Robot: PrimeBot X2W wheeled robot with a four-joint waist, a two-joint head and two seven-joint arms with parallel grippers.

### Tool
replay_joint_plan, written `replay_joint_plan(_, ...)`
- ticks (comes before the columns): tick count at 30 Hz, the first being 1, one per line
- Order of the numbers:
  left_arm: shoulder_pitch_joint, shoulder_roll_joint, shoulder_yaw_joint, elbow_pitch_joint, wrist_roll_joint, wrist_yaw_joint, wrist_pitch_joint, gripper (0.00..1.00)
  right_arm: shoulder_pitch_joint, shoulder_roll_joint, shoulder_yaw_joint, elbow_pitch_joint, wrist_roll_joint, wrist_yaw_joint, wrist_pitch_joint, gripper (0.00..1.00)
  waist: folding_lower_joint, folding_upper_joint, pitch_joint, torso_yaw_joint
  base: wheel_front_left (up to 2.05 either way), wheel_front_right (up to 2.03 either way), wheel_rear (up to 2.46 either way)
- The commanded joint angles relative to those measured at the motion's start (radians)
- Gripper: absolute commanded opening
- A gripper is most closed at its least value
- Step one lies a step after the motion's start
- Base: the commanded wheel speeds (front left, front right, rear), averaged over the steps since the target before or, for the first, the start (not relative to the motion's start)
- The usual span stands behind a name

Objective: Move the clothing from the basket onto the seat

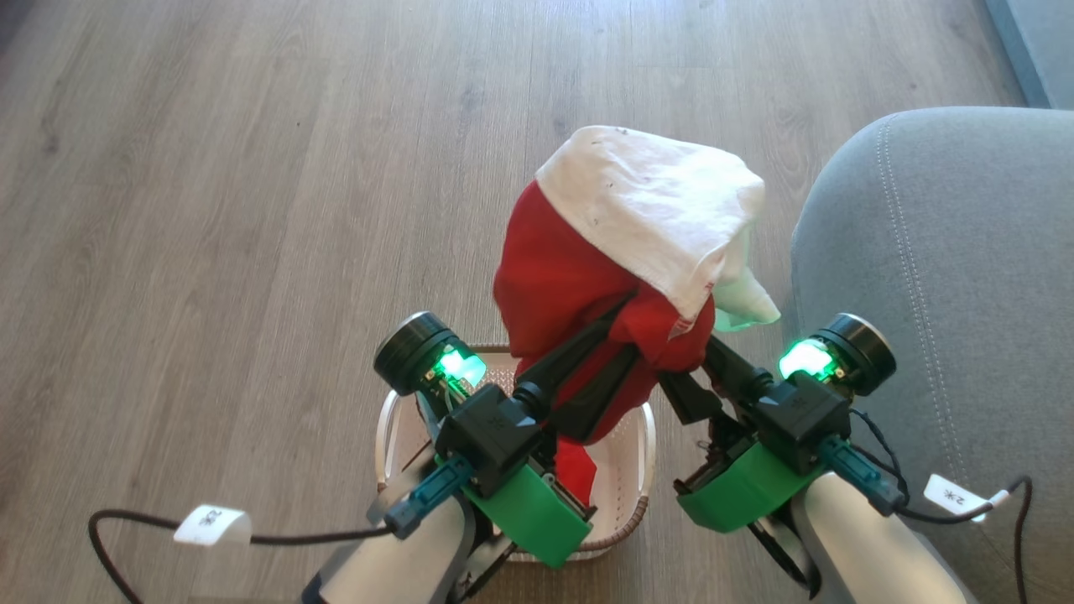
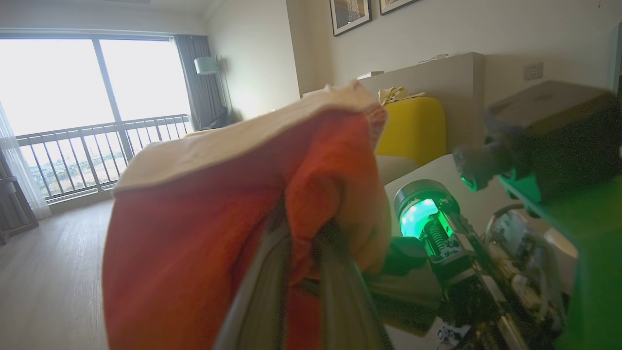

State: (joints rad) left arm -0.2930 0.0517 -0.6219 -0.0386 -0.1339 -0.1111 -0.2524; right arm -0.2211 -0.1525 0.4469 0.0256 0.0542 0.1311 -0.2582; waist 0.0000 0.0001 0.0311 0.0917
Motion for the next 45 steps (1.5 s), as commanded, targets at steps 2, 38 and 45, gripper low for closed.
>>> replay_joint_plan(2, -0.05, -0.001, 0.023, -0.027, -0.007, -0.001, -0.009, 0.0, -0.032, 0.024, -0.011, -0.041, 0.007, 0.0, -0.004, 0.0, 0.0, -0.0001, 0.002, -0.002, 0.0, 0.0, 0.0)
replay_joint_plan(38, -0.003, 0.002, 0.144, 0.093, 0.031, 0.018, -0.009, 1.0, -0.011, 0.066, -0.206, -0.136, -0.024, 0.0, -0.004, 0.0, 0.0, -0.0001, -0.001, 0.0, 0.0, 0.0, 0.0)
replay_joint_plan(45, 0.026, 0.014, 0.132, 0.114, 0.027, -0.011, -0.009, 1.0, -0.011, 0.06, -0.251, -0.143, -0.036, 0.0, -0.004, 0.0, 0.0, -0.0001, 0.005, -0.001, 0.0, 0.0, 0.0)
